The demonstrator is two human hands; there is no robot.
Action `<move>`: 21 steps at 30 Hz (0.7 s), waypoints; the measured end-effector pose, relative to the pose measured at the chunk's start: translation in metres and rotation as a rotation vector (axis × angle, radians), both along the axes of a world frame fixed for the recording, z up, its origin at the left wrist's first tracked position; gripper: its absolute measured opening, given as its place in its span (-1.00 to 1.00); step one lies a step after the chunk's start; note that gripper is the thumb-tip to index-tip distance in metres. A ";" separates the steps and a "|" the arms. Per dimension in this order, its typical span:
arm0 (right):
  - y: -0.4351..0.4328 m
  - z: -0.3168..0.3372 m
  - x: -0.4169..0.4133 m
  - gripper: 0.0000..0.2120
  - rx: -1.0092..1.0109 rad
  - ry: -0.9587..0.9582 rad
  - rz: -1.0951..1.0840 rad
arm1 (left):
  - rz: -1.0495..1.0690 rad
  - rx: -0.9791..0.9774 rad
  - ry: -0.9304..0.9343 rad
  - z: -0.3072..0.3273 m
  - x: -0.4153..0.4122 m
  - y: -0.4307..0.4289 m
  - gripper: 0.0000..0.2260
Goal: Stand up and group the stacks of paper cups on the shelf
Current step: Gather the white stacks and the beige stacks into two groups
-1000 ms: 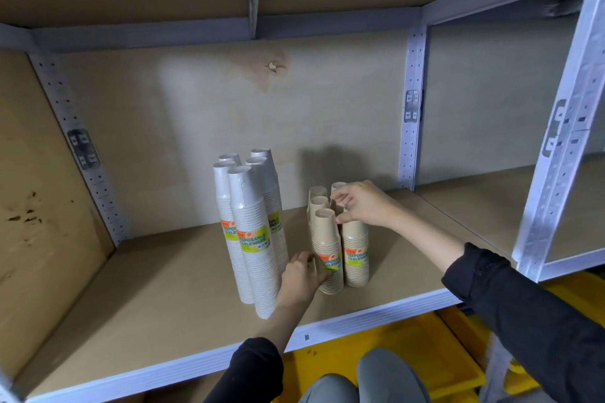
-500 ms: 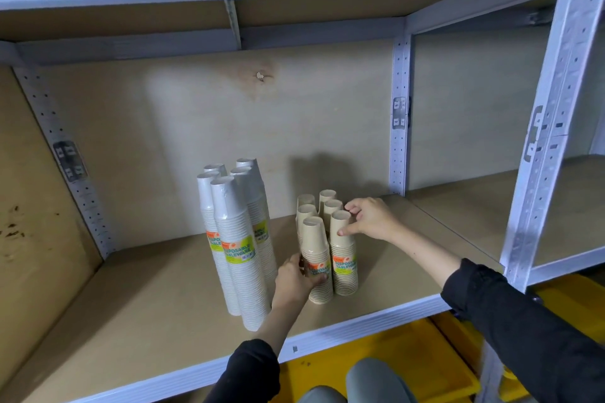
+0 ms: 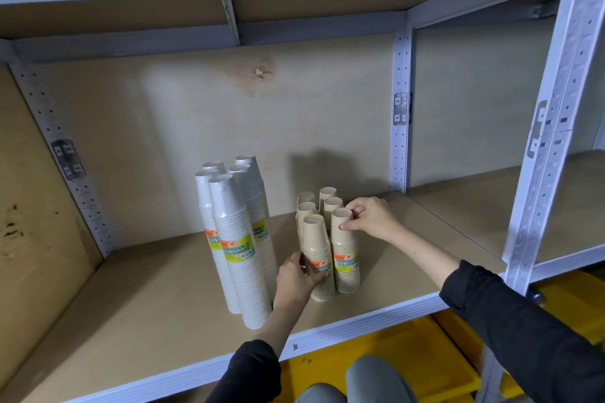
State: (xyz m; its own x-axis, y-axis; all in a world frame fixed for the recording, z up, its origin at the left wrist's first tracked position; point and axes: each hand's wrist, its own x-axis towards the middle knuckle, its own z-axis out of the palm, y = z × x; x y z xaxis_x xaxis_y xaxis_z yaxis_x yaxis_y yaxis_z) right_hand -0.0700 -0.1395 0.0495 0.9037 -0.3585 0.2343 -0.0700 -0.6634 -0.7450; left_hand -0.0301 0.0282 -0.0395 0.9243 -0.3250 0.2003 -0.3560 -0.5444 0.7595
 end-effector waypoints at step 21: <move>-0.006 -0.092 -0.025 0.26 -0.291 0.503 0.168 | -0.127 0.521 0.159 -0.040 0.000 0.000 -0.09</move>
